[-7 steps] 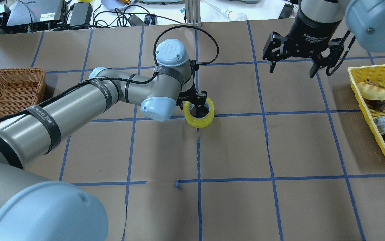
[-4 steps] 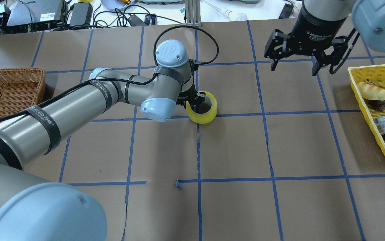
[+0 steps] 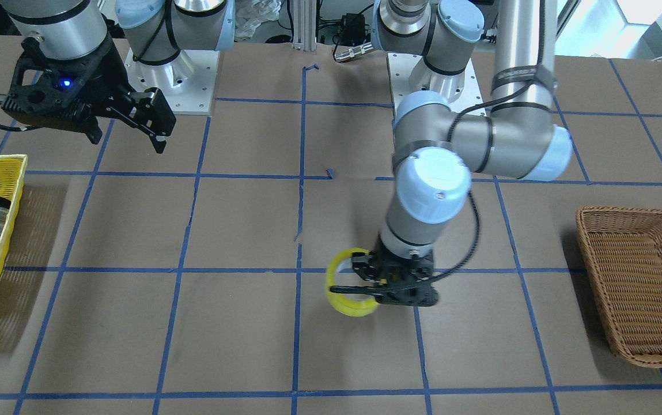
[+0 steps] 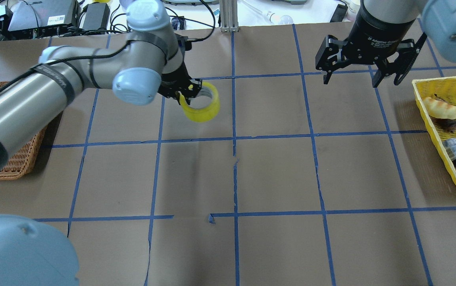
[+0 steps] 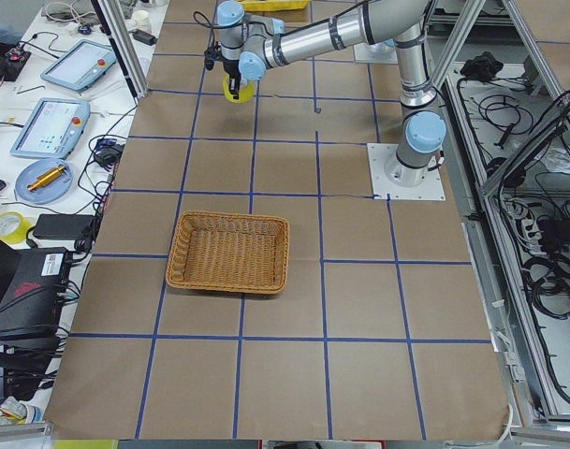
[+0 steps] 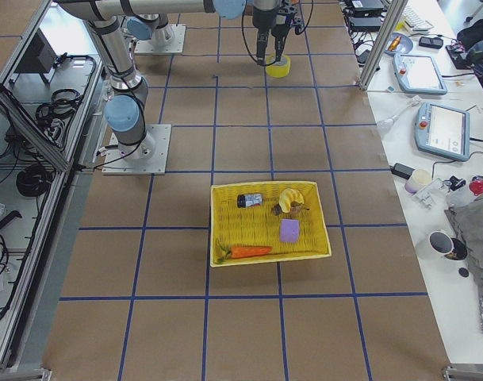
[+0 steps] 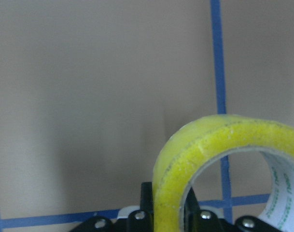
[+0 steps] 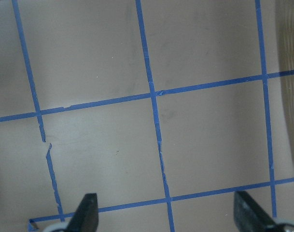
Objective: Transfer tape with both arms
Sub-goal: 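Carry the tape roll to the wicker basket and lower it inside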
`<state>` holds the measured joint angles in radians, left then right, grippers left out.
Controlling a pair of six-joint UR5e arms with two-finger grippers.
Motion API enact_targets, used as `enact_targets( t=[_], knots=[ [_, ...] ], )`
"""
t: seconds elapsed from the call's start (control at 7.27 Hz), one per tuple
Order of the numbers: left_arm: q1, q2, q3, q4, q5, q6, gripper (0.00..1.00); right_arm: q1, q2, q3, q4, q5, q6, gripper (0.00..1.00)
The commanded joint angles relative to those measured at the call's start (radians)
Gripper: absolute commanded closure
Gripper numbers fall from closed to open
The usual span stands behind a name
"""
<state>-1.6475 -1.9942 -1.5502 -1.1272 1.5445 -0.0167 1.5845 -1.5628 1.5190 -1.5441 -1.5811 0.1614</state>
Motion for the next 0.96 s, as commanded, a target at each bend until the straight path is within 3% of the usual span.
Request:
enact_targets(
  t=[0.0, 0.41, 0.69, 0.83],
  knots=[
    [0.232, 0.047, 0.019, -0.062, -0.003, 0.302, 1.0, 0.0, -0.005, 0.003, 0.002, 0.012, -0.003, 0.0],
    [0.577, 0.029, 0.036, -0.082, -0.007, 0.771, 1.0, -0.006, -0.002, 0.001, 0.057, 0.061, -0.173, 0.0],
    [0.736, 0.008, 0.029, -0.066, -0.011, 0.995, 1.0, -0.017, -0.002, 0.001, 0.065, 0.052, -0.172, 0.0],
    [0.802, -0.033, 0.05, 0.001, -0.012, 1.102, 1.0, -0.015, -0.003, 0.003, 0.064, 0.047, -0.169, 0.0]
  ],
)
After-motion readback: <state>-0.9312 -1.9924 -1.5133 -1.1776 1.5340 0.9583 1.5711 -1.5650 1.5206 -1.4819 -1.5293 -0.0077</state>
